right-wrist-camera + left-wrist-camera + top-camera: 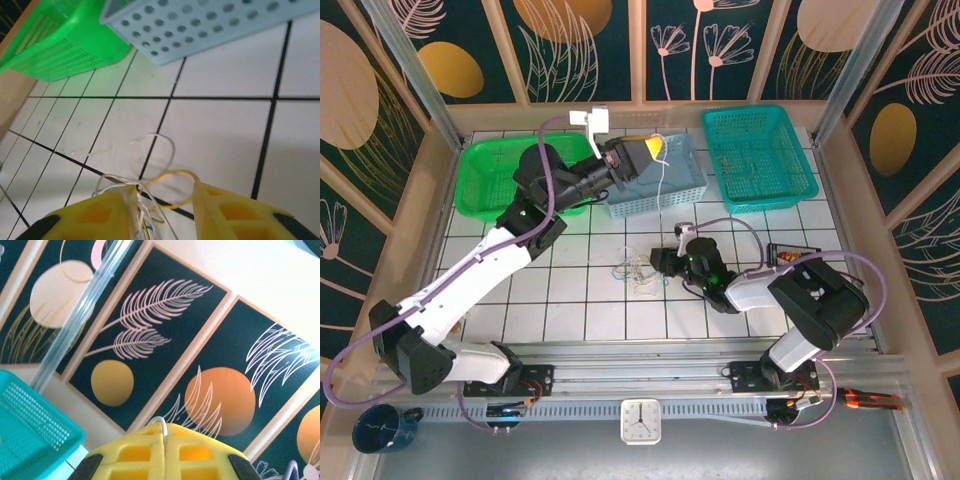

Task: Untangle the cables

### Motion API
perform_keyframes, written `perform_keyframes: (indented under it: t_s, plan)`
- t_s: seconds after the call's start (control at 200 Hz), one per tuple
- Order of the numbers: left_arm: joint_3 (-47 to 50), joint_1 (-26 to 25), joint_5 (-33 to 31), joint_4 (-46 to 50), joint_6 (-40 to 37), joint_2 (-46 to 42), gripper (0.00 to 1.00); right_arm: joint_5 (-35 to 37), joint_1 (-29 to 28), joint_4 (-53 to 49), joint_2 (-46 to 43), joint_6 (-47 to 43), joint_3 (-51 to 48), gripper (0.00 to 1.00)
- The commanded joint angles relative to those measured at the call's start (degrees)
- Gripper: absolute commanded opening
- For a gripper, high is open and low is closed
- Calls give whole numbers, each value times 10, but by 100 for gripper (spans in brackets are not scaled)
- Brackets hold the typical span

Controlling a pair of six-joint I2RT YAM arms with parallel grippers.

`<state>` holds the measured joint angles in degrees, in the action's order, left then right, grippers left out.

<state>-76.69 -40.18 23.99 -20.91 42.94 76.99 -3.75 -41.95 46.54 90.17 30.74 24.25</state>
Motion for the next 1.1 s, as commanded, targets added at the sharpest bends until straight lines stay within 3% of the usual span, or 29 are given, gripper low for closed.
perform_keyframes:
  t_s: [0.0, 0.265, 0.635, 1.096]
  plan:
    - [-49, 2, -25, 43, -45, 4, 0, 33, -8, 53, 1, 25, -20, 36]
    - [-94, 49, -63, 85, -84, 12, 0, 39, -14, 22, -39, 22, -27, 43]
    - [-149, 129, -151, 165, -190, 35, 0, 44, -14, -98, -166, -4, 5, 65]
    - [-156, 274, -156, 139, -196, 124, 0, 81, -14, -238, -297, -15, 23, 68]
